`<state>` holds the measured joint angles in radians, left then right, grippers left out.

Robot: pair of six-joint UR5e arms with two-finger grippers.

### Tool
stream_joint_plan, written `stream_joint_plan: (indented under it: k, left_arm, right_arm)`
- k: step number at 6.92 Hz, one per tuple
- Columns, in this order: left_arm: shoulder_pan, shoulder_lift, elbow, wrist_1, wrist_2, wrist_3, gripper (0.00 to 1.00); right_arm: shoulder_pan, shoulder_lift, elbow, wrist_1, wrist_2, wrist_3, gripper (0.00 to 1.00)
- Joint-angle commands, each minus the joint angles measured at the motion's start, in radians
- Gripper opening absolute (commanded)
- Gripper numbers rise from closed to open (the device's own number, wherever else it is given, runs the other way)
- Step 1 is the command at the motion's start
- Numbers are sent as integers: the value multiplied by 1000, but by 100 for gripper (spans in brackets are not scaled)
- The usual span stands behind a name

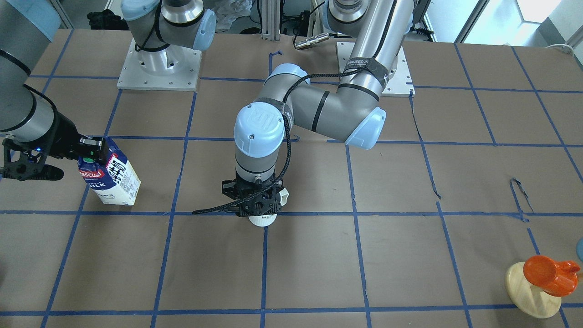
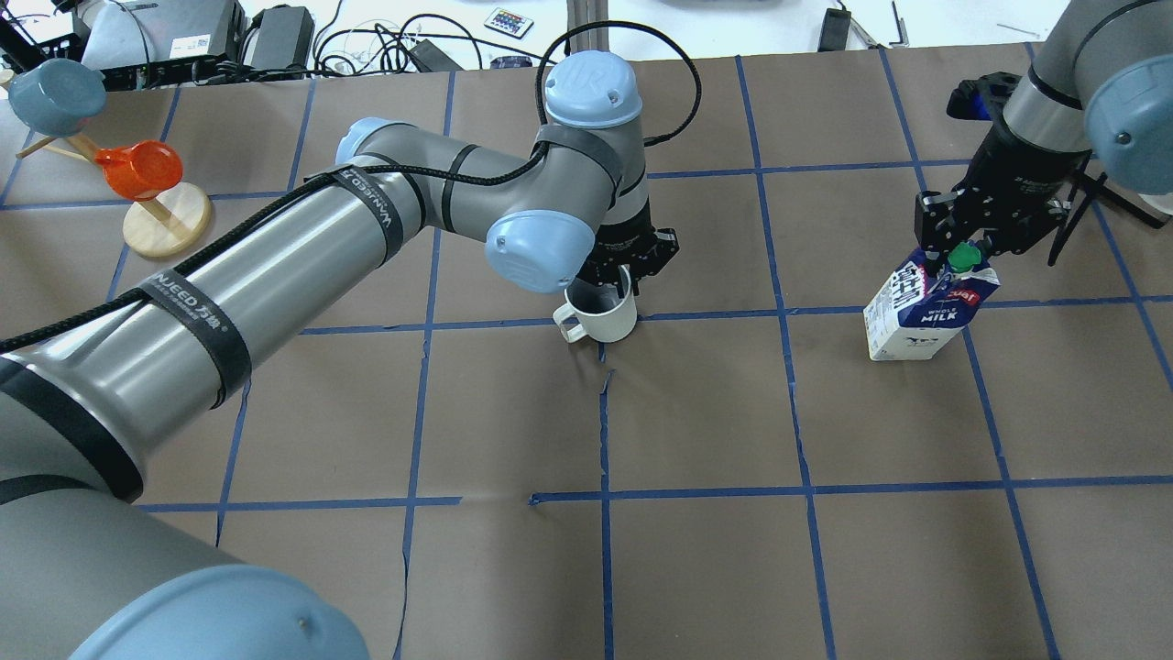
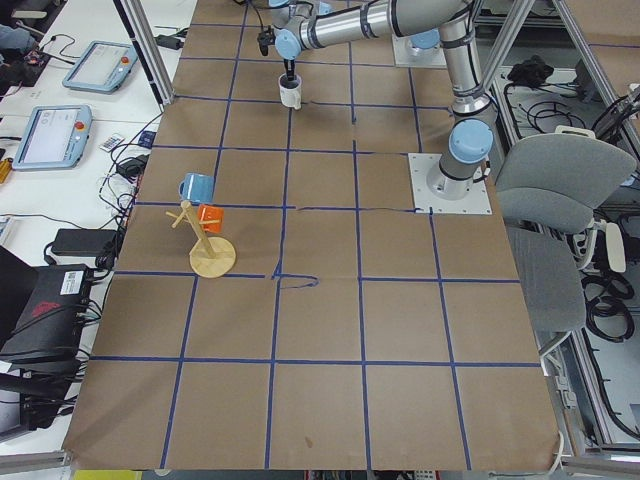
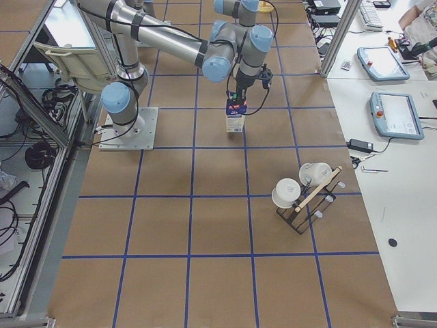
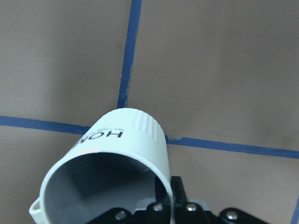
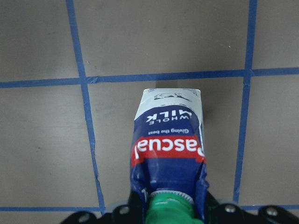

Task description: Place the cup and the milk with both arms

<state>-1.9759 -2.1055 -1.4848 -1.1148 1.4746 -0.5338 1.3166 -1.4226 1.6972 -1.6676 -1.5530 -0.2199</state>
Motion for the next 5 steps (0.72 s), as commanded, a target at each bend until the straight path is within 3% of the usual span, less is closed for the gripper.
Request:
stream_joint_plan:
  k: [1,3,5]
  left_arm:
    - [40,37,8,-22,1,24,100]
    - [161,164,14,-133,-11,113,100]
    - [282,334,8,-328,-2,187,100]
  right_arm:
    - [59,-1,-20,2,31,72,9]
    - [185,5,-60,-4,36,199,9]
    - [269,31,-76,-44,111,281,9]
